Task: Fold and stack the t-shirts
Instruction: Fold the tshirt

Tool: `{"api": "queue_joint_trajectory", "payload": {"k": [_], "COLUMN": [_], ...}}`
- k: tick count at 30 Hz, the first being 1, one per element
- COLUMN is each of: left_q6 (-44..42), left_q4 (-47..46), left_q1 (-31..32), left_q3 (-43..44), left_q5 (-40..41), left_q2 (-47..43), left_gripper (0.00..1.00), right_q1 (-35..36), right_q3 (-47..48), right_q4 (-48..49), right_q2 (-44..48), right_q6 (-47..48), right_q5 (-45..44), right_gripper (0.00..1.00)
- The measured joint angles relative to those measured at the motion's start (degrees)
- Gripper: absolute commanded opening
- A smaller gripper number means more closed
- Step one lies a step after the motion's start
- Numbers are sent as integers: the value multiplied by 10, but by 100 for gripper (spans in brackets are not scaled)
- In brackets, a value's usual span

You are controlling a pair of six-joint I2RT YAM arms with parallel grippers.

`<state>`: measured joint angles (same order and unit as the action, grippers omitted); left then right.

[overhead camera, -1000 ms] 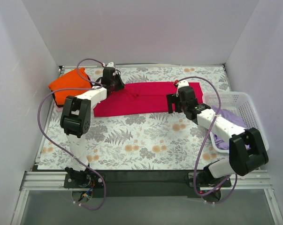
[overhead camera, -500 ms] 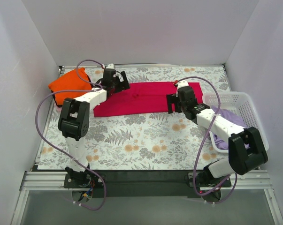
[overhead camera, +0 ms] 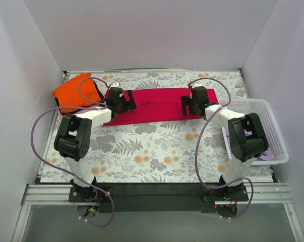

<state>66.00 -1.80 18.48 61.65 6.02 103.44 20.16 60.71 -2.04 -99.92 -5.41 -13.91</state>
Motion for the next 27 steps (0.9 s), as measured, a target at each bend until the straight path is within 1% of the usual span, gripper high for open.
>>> {"api": "queue_joint_trajectory", "payload": {"k": [11, 16, 23, 27], "left_q6": [4, 2, -5, -9], "left_q4": [-26, -30, -23, -13], "left_q1": [0, 0, -9, -20], "left_q3": [-2, 9, 64, 95], "left_q5": [3, 6, 3, -6], "left_q2": [49, 59, 99, 120], "left_gripper": [97, 97, 97, 97], "right_q1": [-54, -68, -68, -62], "right_q3": [27, 43, 46, 17], "right_q4": [37, 37, 31, 33], "right_q2": [-61, -96, -98, -75], "right_q6": [-23, -38, -40, -38], "right_q5": [7, 13, 38, 52], "right_gripper": [80, 78, 75, 75]}}
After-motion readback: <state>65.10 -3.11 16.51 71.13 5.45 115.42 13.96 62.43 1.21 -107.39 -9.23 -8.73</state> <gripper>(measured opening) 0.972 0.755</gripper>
